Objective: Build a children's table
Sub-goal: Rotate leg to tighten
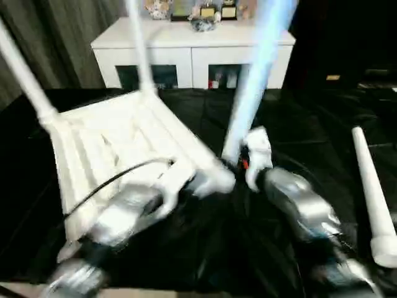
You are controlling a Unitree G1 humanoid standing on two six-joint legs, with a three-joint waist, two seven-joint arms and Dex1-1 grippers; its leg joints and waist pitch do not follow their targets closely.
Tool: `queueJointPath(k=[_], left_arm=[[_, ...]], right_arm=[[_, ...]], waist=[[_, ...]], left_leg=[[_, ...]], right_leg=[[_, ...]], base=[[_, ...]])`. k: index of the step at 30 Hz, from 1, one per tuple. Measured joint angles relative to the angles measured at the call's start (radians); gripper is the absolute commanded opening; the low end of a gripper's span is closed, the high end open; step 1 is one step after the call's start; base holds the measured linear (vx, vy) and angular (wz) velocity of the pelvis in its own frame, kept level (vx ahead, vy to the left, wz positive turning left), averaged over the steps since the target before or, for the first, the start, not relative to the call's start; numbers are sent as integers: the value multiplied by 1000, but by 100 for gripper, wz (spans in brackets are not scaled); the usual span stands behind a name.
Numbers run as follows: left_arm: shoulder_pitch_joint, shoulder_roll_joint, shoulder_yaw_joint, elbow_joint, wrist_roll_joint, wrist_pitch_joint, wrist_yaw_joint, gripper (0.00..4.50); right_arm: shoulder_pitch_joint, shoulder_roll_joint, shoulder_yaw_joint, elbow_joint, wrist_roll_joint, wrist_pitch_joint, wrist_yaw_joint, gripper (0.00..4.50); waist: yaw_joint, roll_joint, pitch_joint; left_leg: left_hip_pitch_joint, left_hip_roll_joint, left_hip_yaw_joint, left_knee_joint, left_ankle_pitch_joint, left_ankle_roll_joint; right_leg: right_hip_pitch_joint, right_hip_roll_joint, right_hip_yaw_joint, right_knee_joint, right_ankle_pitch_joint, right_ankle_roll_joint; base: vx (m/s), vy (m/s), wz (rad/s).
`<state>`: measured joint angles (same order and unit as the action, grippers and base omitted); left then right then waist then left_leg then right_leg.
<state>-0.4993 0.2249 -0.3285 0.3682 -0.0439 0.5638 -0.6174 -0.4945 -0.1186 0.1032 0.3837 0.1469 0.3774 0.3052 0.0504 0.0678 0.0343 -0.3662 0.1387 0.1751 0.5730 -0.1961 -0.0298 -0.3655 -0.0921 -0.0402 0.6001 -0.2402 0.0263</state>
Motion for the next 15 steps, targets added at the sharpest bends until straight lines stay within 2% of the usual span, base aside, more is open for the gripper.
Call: queueJointPath(k=[1, 5, 7, 15], left_arm=[[-17, -23, 0, 26, 0, 1, 29, 0], [-110, -157, 18, 165, 30, 4, 172, 0], [-129, -204, 28, 196, 40, 10, 217, 0], [-136, -224, 30, 206, 47, 22, 243, 0]], right_arm=[[-18, 15, -14, 25, -3, -1, -36, 187], [-123, 79, -82, 189, -22, -43, -219, 187], [-155, 91, -91, 243, -28, -61, -266, 187], [-206, 100, -94, 324, -45, -69, -283, 186]], waist=[[0, 4, 0], [2, 7, -2], [2, 8, -4], [0, 0, -9]], left_leg=[[-1, -1, 0, -2, 0, 0], [-4, -4, 3, -5, 0, 0], [-4, -5, 4, -5, 0, 0], [-1, -5, 6, -5, 0, 0]], right_leg=[[0, 0, 1, -5, 0, 0], [4, -2, 3, -21, 0, -1], [5, -3, 3, -25, 1, -1], [6, -4, 4, -25, 1, -1]], base=[[0, 0, 0], [0, 0, 0], [0, 0, 0], [0, 0, 0]])
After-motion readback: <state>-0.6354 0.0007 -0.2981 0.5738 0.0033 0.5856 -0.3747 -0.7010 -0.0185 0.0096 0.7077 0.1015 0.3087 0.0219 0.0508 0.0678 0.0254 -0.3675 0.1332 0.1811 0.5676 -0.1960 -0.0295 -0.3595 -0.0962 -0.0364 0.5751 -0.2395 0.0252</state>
